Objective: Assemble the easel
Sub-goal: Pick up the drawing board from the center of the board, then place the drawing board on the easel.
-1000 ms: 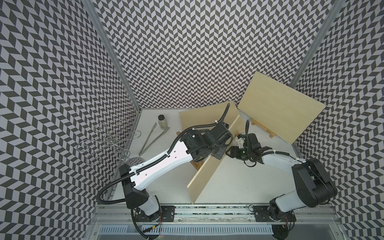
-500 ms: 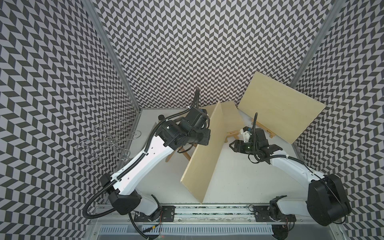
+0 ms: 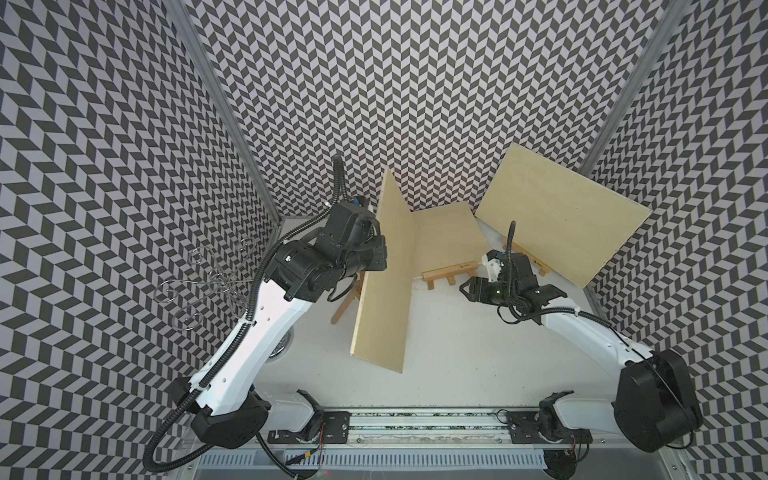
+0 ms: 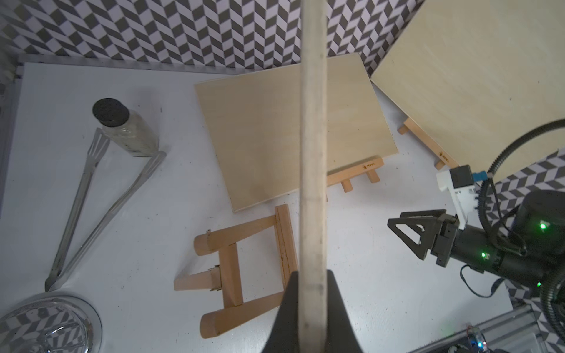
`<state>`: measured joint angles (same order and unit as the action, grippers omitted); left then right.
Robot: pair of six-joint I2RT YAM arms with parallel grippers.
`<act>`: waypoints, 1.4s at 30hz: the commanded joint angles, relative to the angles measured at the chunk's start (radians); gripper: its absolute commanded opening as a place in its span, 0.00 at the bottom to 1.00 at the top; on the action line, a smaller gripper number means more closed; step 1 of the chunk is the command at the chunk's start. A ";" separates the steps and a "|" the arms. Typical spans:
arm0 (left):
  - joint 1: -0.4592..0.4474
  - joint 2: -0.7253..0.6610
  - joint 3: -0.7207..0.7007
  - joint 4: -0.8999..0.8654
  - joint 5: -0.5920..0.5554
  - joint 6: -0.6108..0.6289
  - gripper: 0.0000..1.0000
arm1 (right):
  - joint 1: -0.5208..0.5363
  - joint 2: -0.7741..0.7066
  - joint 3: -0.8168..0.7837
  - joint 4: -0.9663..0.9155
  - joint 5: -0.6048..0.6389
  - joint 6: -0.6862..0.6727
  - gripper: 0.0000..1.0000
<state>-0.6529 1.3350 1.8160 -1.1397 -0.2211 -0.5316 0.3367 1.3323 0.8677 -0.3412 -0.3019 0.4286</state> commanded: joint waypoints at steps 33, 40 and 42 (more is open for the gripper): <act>0.164 -0.073 -0.261 0.239 0.057 -0.095 0.22 | -0.005 0.002 0.053 -0.025 0.010 -0.036 0.69; 0.189 -0.045 -0.208 0.232 0.051 -0.043 0.74 | -0.005 -0.005 0.057 -0.030 -0.002 -0.037 0.69; 0.188 -0.031 -0.153 0.215 0.016 -0.003 0.82 | -0.005 -0.007 0.059 -0.031 -0.008 -0.038 0.69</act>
<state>-0.4629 1.2942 1.5772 -0.9646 -0.1707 -0.5907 0.3367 1.3434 0.8989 -0.3897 -0.3038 0.4068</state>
